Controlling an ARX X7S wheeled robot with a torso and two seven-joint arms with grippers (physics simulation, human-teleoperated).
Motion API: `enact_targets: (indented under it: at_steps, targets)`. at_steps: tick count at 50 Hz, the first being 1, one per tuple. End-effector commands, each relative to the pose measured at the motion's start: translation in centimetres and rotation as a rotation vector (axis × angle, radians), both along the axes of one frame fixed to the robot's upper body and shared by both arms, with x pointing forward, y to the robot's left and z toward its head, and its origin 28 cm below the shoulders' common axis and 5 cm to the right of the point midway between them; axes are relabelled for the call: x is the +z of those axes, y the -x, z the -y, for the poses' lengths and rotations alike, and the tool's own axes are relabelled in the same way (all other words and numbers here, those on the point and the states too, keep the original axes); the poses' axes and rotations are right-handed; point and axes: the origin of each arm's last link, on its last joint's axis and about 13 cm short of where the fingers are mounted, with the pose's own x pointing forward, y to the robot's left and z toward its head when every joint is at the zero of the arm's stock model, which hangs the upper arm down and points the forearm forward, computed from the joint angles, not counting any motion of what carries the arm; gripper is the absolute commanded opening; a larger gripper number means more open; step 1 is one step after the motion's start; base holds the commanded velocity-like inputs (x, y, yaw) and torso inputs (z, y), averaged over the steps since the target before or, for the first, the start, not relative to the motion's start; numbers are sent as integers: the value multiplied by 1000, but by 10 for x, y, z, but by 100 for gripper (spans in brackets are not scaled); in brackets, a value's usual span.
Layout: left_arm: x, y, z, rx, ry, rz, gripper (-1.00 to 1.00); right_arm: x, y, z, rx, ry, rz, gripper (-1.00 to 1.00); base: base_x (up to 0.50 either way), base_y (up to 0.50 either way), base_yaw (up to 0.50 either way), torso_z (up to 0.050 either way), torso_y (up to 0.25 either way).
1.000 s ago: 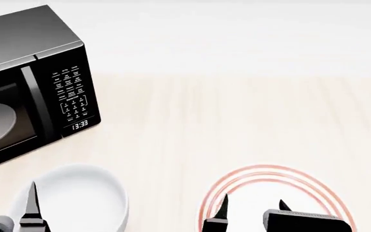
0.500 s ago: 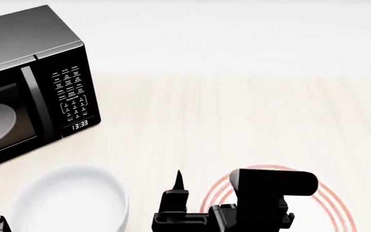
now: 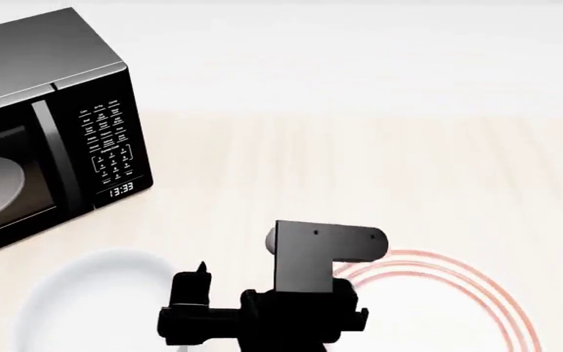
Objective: Put the white bowl to the right of the plate.
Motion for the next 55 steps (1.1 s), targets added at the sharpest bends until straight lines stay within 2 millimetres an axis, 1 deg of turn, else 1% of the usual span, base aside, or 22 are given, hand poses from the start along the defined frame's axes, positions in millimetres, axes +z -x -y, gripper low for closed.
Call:
enact_targets:
  at_steps: [1, 2, 4, 5, 7, 8, 10, 11, 14, 15, 17, 19, 22, 26, 35, 41, 47, 55]
  targets:
    - [0, 0, -6, 16, 6, -9, 100, 18, 3, -27, 42, 110, -41, 100, 0, 0, 0, 0, 0]
    - [0, 1, -6, 16, 5, -9, 100, 21, 3, -31, 49, 133, -47, 100, 0, 0, 0, 0, 0]
    - [1, 2, -6, 14, 5, -7, 100, 29, 2, -37, 40, 110, -84, 100, 0, 0, 0, 0, 0]
    - [1, 2, -6, 15, 3, -4, 100, 33, 2, -40, 68, 96, -130, 100, 0, 0, 0, 0, 0]
    - [1, 2, -7, 17, 5, -3, 100, 39, 0, -45, 57, 100, -161, 100, 0, 0, 0, 0, 0]
    - [2, 3, -7, 18, 5, -3, 100, 40, -1, -46, 57, 105, -167, 100, 0, 0, 0, 0, 0]
    - [2, 3, -7, 16, 6, -1, 100, 39, -1, -51, 102, 173, -212, 100, 0, 0, 0, 0, 0]
    - [1, 3, -6, 11, 7, -2, 100, 41, -3, -53, 129, 146, -254, 100, 0, 0, 0, 0, 0]
    - [1, 3, -5, 2, 2, -1, 100, 44, -9, -56, 126, 134, -302, 100, 0, 0, 0, 0, 0]
    - [1, 3, -5, 1, 1, -2, 100, 47, -15, -58, 121, 117, -329, 100, 0, 0, 0, 0, 0]
    - [1, 3, -5, 0, 1, -1, 100, 51, -21, -60, 92, 135, -343, 100, 0, 0, 0, 0, 0]
    - [1, 3, -5, 1, 0, -1, 100, 53, -23, -61, 94, 123, -370, 100, 0, 0, 0, 0, 0]
    - [1, 2, -5, 3, 0, -2, 100, 56, -26, -63, 85, 122, -382, 100, 0, 0, 0, 0, 0]
    - [1, 3, -4, -2, -4, -1, 100, 57, -28, -67, 57, 162, -402, 100, 0, 0, 0, 0, 0]
    - [1, 3, -4, 17, -11, 4, 100, 61, -37, -77, -57, 205, -360, 100, 0, 0, 0, 0, 0]
    - [1, 3, -4, 12, -15, 4, 100, 58, -41, -83, -70, 213, -359, 100, 0, 0, 0, 0, 0]
    - [2, 5, -4, 10, -16, 10, 100, 42, -52, -92, -66, 232, -391, 100, 0, 0, 0, 0, 0]
    - [2, 5, -3, 9, -18, 11, 100, 31, -59, -98, -79, 260, -413, 100, 0, 0, 0, 0, 0]
